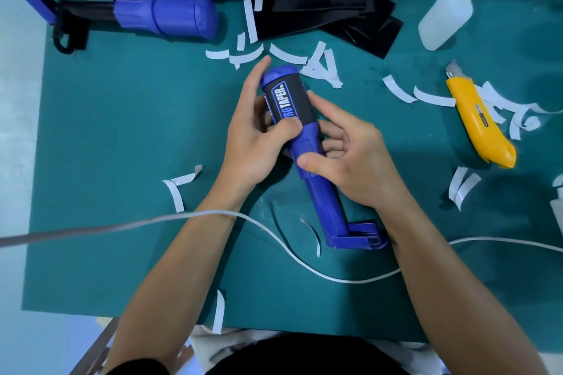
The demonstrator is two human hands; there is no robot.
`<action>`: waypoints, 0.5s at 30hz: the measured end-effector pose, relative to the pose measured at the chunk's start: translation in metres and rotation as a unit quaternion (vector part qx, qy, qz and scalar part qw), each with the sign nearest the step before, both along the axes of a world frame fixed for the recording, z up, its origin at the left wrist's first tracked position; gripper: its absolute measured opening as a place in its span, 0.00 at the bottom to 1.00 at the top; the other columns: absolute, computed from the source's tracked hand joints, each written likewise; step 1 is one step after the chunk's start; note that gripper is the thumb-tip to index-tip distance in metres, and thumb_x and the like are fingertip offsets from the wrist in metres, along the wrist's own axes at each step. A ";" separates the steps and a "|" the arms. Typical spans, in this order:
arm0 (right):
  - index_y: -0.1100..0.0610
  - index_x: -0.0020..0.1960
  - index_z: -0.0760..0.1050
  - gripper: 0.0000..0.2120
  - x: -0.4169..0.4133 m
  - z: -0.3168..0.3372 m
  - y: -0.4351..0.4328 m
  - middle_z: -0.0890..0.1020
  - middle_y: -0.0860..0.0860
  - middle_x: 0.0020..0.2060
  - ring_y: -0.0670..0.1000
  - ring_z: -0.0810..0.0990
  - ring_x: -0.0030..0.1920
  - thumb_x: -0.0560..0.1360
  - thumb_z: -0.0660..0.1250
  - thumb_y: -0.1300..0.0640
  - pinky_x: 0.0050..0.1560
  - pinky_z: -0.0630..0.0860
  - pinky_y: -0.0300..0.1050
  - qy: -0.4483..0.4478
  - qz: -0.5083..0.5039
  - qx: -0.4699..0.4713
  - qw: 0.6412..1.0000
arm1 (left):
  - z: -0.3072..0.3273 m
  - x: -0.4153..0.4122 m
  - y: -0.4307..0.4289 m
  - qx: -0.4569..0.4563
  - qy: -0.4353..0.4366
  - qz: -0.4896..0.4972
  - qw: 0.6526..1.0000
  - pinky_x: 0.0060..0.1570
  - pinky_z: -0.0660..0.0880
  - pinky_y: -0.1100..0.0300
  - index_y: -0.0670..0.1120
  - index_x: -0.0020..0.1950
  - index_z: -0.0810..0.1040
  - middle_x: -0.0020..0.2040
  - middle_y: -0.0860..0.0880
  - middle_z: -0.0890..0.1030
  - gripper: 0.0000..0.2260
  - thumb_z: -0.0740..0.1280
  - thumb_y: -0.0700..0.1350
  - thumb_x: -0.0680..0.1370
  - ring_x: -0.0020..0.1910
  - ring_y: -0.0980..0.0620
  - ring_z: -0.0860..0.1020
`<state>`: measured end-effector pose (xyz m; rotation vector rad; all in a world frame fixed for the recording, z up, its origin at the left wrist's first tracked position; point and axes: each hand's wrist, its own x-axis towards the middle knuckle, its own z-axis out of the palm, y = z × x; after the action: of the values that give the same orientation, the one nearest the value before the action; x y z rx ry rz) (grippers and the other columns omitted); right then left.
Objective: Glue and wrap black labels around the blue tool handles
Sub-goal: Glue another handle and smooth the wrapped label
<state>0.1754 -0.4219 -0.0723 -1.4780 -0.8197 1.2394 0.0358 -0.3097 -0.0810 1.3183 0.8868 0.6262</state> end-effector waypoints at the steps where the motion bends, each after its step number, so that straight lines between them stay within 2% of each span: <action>1: 0.43 0.80 0.66 0.43 0.000 0.000 0.000 0.87 0.45 0.56 0.61 0.81 0.40 0.68 0.78 0.58 0.45 0.78 0.37 -0.005 -0.002 -0.002 1.000 | 0.001 0.001 0.000 -0.005 -0.009 0.007 1.000 0.48 0.79 0.59 0.60 0.78 0.67 0.49 0.54 0.83 0.37 0.70 0.40 0.71 0.45 0.54 0.79; 7: 0.44 0.79 0.67 0.43 -0.003 0.002 0.000 0.87 0.45 0.55 0.49 0.78 0.39 0.68 0.78 0.59 0.42 0.77 0.33 -0.018 -0.015 -0.004 1.000 | 0.003 0.006 -0.006 -0.027 -0.051 0.051 0.997 0.46 0.80 0.60 0.57 0.75 0.72 0.49 0.52 0.85 0.35 0.69 0.36 0.69 0.44 0.54 0.80; 10: 0.44 0.79 0.67 0.42 -0.003 0.002 0.000 0.87 0.45 0.55 0.49 0.79 0.38 0.68 0.78 0.60 0.41 0.76 0.33 -0.013 -0.014 -0.006 1.000 | 0.004 0.005 -0.004 -0.021 -0.044 0.044 0.998 0.47 0.79 0.62 0.55 0.76 0.71 0.50 0.53 0.85 0.33 0.70 0.36 0.72 0.45 0.55 0.80; 12: 0.43 0.79 0.68 0.42 -0.001 0.001 0.000 0.87 0.47 0.54 0.49 0.78 0.38 0.69 0.77 0.61 0.40 0.76 0.33 0.002 -0.011 -0.003 1.000 | 0.002 0.003 -0.001 -0.011 -0.033 0.044 0.998 0.46 0.77 0.65 0.50 0.77 0.71 0.48 0.55 0.84 0.28 0.69 0.39 0.77 0.42 0.58 0.78; 14: 0.41 0.78 0.67 0.42 0.001 0.000 0.000 0.88 0.48 0.54 0.52 0.77 0.39 0.69 0.77 0.61 0.42 0.77 0.37 0.020 -0.005 0.000 1.000 | 0.002 0.001 0.001 -0.007 -0.021 0.038 0.999 0.44 0.75 0.67 0.47 0.78 0.71 0.47 0.56 0.83 0.25 0.67 0.43 0.81 0.40 0.59 0.77; 15: 0.40 0.77 0.66 0.42 0.002 0.000 0.000 0.87 0.49 0.54 0.54 0.78 0.40 0.69 0.77 0.61 0.43 0.79 0.40 0.026 -0.002 0.000 1.000 | 0.003 0.000 0.001 -0.011 -0.019 0.026 0.999 0.46 0.76 0.65 0.48 0.79 0.69 0.49 0.55 0.84 0.26 0.67 0.44 0.81 0.43 0.58 0.78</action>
<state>0.1778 -0.4220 -0.0723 -1.4407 -0.7824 1.2694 0.0354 -0.3084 -0.0775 1.2627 0.8965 0.6788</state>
